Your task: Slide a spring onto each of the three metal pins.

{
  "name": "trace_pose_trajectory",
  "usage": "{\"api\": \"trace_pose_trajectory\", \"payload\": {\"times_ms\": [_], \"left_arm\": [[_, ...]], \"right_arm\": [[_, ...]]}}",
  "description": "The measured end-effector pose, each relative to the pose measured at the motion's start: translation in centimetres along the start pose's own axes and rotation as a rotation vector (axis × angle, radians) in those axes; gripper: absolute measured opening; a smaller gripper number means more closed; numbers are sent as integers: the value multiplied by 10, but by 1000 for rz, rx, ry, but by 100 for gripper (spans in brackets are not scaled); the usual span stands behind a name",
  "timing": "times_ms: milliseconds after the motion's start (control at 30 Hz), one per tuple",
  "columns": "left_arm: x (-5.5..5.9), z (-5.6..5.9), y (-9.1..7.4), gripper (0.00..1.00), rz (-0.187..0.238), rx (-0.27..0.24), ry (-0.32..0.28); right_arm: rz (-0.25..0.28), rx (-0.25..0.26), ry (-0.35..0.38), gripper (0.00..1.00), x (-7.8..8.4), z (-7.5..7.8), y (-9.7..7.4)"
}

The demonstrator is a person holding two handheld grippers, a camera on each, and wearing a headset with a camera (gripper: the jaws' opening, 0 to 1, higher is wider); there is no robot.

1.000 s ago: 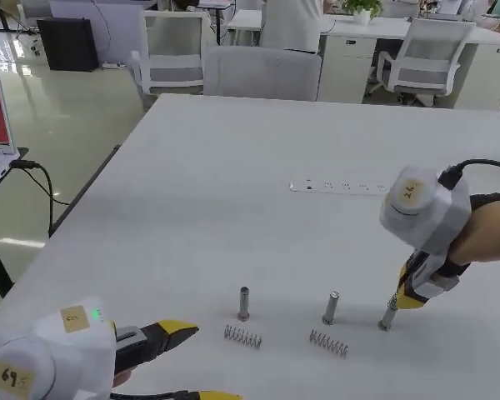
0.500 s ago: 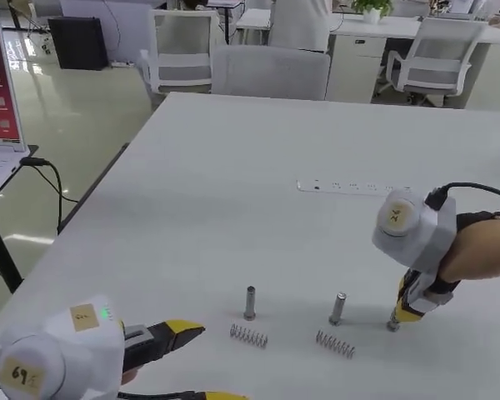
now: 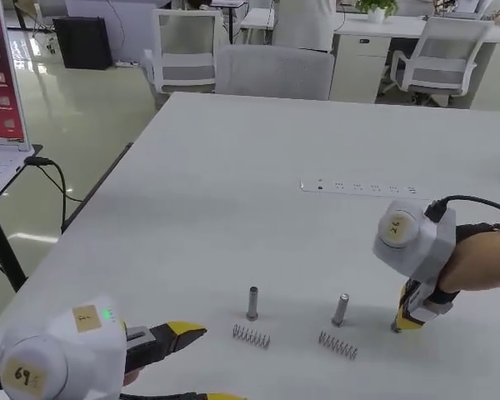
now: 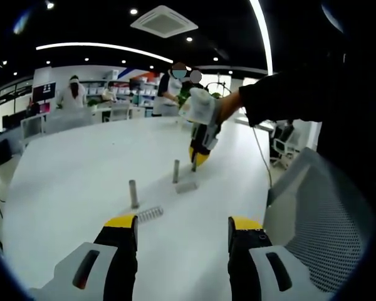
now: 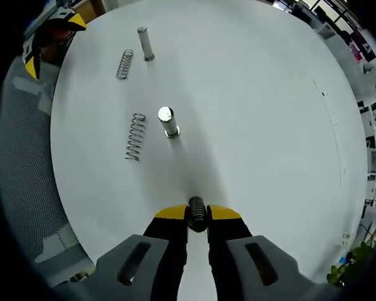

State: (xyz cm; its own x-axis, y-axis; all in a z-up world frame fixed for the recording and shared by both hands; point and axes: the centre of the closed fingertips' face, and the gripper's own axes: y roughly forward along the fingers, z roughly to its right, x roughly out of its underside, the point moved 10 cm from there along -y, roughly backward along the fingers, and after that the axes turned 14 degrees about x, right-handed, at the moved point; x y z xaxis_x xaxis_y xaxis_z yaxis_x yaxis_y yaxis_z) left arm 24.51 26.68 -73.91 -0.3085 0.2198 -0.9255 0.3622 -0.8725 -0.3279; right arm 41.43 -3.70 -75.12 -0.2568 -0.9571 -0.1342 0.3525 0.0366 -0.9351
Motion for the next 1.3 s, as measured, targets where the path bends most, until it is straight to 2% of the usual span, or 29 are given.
{"api": "trace_pose_trajectory", "payload": {"times_ms": [167,433,700,1067,1300], "left_arm": [[-1,0,1,53,-2,2,0],[-1,1,1,53,-6,6,-1],[-2,2,1,53,-7,12,2],[-3,1,1,53,-4,14,5],[-2,1,2,53,-3,15,6]], "right_arm": [[20,6,7,9,0,0,0],[54,1,16,19,1,-3,-4],[125,1,37,29,-9,-5,-14],[167,-26,-8,27,-26,-22,-21],[189,-77,1,22,-35,-38,-25]]}}
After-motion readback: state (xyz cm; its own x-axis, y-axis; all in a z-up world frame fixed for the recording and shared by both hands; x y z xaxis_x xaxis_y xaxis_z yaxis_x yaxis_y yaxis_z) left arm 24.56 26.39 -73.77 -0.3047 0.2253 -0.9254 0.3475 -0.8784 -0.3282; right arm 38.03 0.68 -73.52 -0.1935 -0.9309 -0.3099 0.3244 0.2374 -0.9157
